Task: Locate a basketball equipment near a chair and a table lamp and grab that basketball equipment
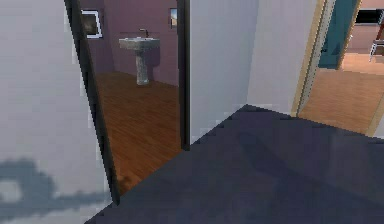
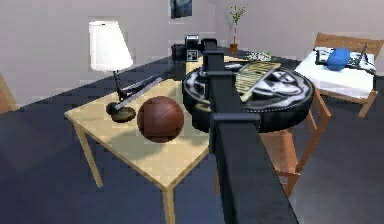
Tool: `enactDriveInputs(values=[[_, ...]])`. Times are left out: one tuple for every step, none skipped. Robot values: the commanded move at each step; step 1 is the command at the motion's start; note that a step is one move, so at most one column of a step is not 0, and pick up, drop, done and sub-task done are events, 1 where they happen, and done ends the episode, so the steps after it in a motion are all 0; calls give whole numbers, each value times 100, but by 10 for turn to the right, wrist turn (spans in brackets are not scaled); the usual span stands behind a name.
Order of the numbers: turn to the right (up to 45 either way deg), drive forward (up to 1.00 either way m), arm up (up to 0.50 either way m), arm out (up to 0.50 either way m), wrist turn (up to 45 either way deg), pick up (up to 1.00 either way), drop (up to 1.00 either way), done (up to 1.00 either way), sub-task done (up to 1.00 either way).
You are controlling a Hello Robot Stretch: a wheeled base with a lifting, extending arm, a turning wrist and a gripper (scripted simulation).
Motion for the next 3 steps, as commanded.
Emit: enactDriveInputs(values=[[0, 0, 0, 0, 450, 0, 0, 0, 0], [0, 0, 0, 0, 90, 0, 0, 0, 0], [0, 0, -24, 0, 0, 0, 0, 0, 0]])
